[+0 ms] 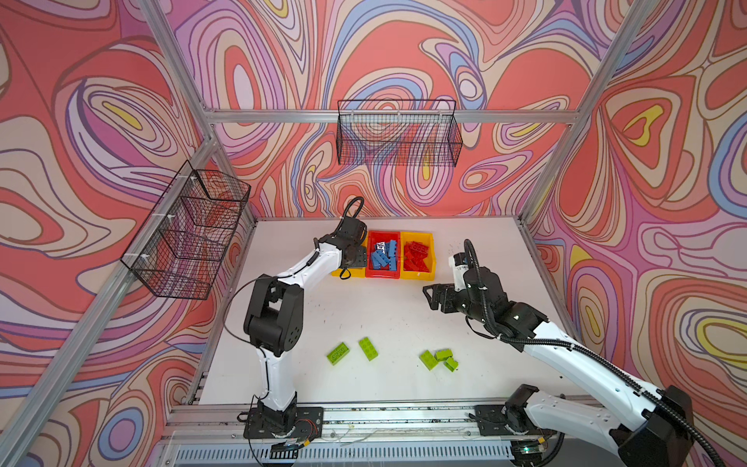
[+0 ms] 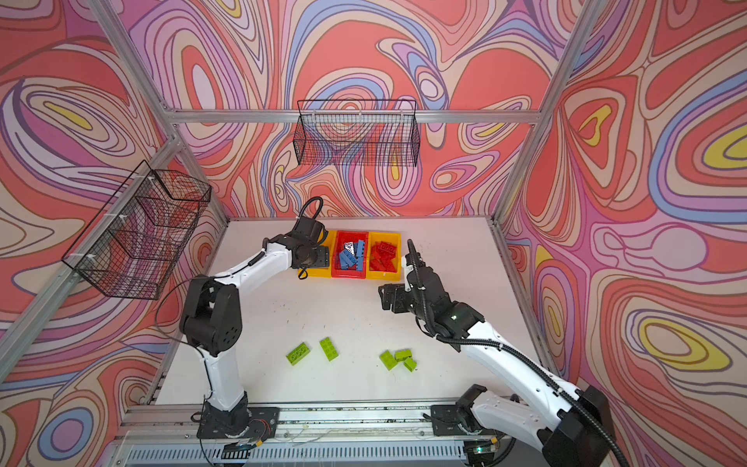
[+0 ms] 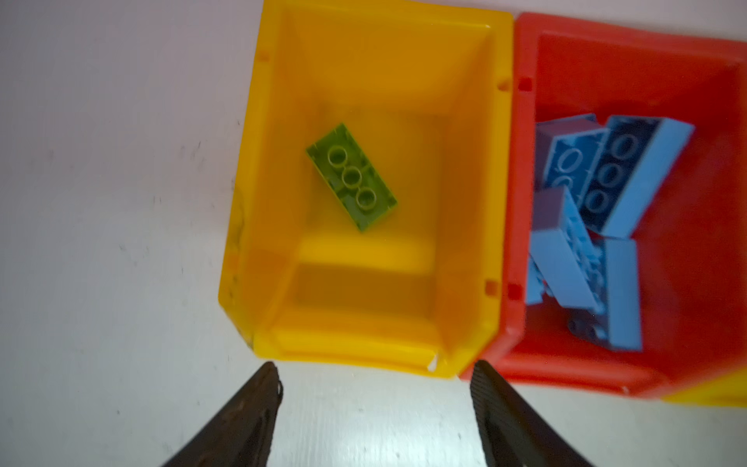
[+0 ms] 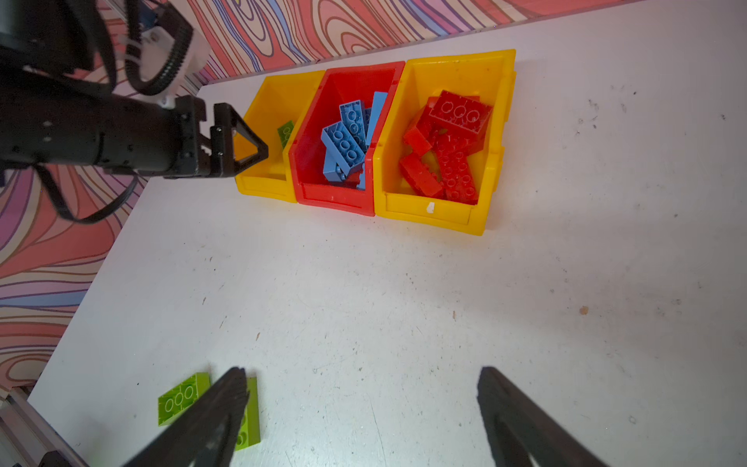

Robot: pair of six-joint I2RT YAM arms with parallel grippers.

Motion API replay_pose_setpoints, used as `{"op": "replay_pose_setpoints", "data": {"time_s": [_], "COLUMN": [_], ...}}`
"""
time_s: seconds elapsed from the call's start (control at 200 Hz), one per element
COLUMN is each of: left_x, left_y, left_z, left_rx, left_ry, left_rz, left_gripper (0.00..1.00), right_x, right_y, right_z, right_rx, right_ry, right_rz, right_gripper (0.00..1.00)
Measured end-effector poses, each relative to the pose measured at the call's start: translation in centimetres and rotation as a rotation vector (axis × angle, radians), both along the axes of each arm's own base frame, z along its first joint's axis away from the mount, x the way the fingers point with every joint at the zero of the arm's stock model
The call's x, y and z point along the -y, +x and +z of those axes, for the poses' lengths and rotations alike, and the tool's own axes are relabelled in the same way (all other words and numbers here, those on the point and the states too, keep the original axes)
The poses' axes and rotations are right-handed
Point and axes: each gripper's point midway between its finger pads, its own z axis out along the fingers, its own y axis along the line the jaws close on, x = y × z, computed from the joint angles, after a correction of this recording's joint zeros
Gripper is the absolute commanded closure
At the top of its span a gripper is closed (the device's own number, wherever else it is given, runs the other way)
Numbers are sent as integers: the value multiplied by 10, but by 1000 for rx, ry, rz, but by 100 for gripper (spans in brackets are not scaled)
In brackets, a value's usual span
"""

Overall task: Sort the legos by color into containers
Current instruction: 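Carry the lime green brick into the empty yellow bin and open the left gripper, then lower the left gripper onto another lime green brick and grasp it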

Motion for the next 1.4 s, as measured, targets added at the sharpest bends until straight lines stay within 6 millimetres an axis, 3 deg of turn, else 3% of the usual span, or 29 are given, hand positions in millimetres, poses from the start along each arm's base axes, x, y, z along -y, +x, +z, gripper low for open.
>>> {"op": "replay_pose_setpoints", "data": {"time_s": [0.12,0.195,0.346,0.481,0.561,0.821,1.402], "left_x": [24,40,55,60,63,70,70], "left_y": [-60,-103,-183,-223,-230,-227,-226], "left_z": [15,9,-30,-58,-63,-78,-76], "left_rx": [14,-4,-104,-176,-190,-205,-180], "left_ry": [-63,-103,-146,-154,-168,-208,-203], "left_rz": [-32,-56,-62,-25,1,85,115], "left_gripper": [23,24,24,24,24,29,30], "right_x": [1,1,2,3,3,8,11], "right_y": [-2,-4,-6,-8,-9,-18,-22], "right_z": [-9,-14,-22,-28,-31,-30,-37], "right_rx": [-21,-31,-44,-55,-61,-50,-60], "right_ry": [-4,-8,-15,-15,-11,5,0], "right_rz": [-1,0,1,1,3,3,2], "right_gripper": [6,5,4,4,3,3,3]}}
